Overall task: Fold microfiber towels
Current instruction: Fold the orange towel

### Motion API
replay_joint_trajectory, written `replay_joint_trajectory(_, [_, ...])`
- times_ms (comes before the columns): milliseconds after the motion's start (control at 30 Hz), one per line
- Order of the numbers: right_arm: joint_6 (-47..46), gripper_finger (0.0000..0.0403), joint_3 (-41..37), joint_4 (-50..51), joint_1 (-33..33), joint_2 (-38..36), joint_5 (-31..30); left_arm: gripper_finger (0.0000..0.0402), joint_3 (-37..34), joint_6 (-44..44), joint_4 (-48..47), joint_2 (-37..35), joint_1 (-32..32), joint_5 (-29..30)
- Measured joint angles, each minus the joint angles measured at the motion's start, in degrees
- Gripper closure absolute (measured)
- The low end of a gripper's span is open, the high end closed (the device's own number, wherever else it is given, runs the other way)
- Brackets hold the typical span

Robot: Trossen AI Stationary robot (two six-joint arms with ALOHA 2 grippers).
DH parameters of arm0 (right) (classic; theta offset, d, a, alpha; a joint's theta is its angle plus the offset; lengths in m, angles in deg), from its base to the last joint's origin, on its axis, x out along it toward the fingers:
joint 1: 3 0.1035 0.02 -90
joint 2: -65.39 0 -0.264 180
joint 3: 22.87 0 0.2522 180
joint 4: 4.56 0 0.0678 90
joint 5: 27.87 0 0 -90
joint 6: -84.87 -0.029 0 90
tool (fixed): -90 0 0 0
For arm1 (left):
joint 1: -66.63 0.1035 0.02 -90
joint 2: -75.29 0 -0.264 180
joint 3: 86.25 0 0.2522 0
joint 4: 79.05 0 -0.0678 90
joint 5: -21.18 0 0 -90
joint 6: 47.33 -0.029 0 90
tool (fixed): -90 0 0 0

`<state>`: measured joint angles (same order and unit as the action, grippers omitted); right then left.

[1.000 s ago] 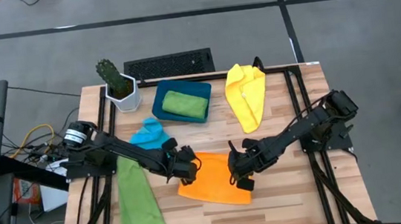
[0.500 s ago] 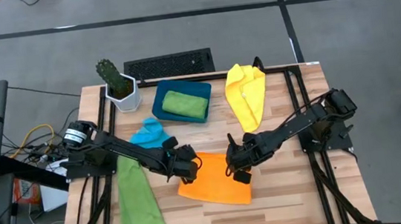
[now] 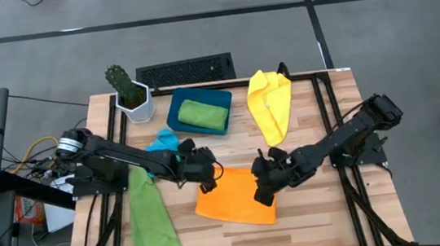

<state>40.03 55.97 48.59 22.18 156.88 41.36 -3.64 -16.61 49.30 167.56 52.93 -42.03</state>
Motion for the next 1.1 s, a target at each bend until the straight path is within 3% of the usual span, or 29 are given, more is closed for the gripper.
replay_joint_trajectory(200, [0.6,0.0265,-1.8,-12.1,7.5,0.0,-8.1,0.0244,-10.2,3.6,23.6,-5.3,-3.0,-9.9])
replay_joint_trajectory(400, [-1.5,0.0313,-10.0,-37.0,14.0,4.8,-9.6,0.0352,-23.5,9.2,45.8,-4.0,-9.5,-11.5])
replay_joint_trajectory(467, [-4.0,0.0337,-11.8,-41.3,15.1,6.5,-9.8,0.0387,-26.1,10.9,48.5,-4.0,-11.8,-10.5])
replay_joint_trajectory(633, [-7.4,0.0391,-12.9,-46.6,17.5,11.5,-11.4,0.0398,-28.8,13.0,49.3,-4.0,-17.3,-0.1])
replay_joint_trajectory(867, [-16.7,0.0372,-12.9,-47.3,19.7,18.2,-12.7,0.0401,-29.9,14.2,50.0,-1.3,-20.5,4.2])
replay_joint_trajectory(1100, [-20.1,0.0394,-12.9,-47.8,20.9,21.7,-12.6,0.0401,-30.1,17.0,52.0,5.6,-22.4,3.0])
